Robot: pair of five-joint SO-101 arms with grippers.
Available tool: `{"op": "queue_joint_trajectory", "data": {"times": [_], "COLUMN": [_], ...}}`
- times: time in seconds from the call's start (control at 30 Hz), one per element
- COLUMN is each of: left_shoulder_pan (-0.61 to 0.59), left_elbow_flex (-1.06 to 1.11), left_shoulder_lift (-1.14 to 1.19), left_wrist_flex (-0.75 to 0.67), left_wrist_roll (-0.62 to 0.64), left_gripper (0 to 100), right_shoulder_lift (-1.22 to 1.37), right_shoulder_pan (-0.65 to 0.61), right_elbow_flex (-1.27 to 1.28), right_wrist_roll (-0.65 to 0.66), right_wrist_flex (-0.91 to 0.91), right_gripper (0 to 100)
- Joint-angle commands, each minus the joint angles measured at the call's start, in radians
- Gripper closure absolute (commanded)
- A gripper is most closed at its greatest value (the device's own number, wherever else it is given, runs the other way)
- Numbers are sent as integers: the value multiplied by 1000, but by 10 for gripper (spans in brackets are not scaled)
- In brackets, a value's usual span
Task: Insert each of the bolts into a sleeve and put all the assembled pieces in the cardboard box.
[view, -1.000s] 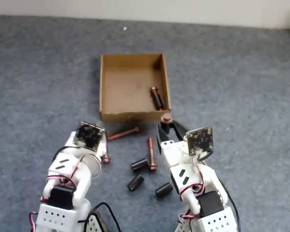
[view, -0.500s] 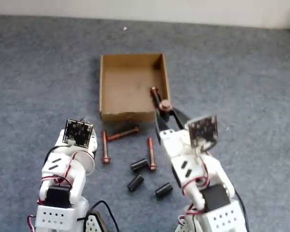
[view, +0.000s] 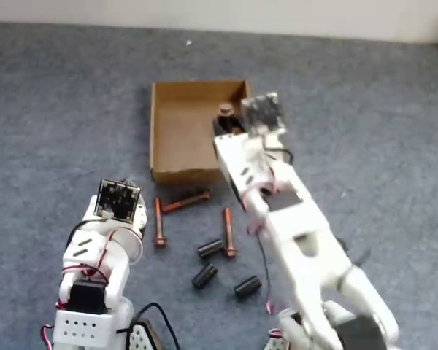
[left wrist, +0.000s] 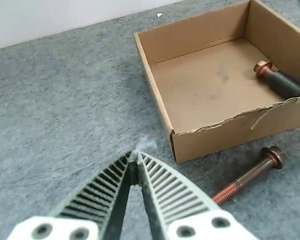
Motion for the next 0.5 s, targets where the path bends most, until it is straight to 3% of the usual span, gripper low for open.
{"op": "queue_joint_trajectory", "data": {"times": [0.0, 0.17, 0.33, 0.47], "left_shoulder_pan": [-10, -10, -12, -12], "left_elbow_flex": [19, 18, 16, 16], "left_shoulder_lift": [-5, -5, -5, -5], "left_wrist_flex": [-23, -23, -23, -25], "left_wrist_roll": [2, 2, 2, 2], "left_gripper": [994, 993, 993, 993], "right_shoulder_lift": [162, 315, 374, 415], "right_shoulder_pan": [-8, -8, -8, -8], "right_elbow_flex": [-177, -231, -328, -453], "right_wrist_roll": [14, 14, 14, 12], "right_wrist_flex": [-47, -13, 176, 371], "right_gripper": [992, 992, 991, 920]}}
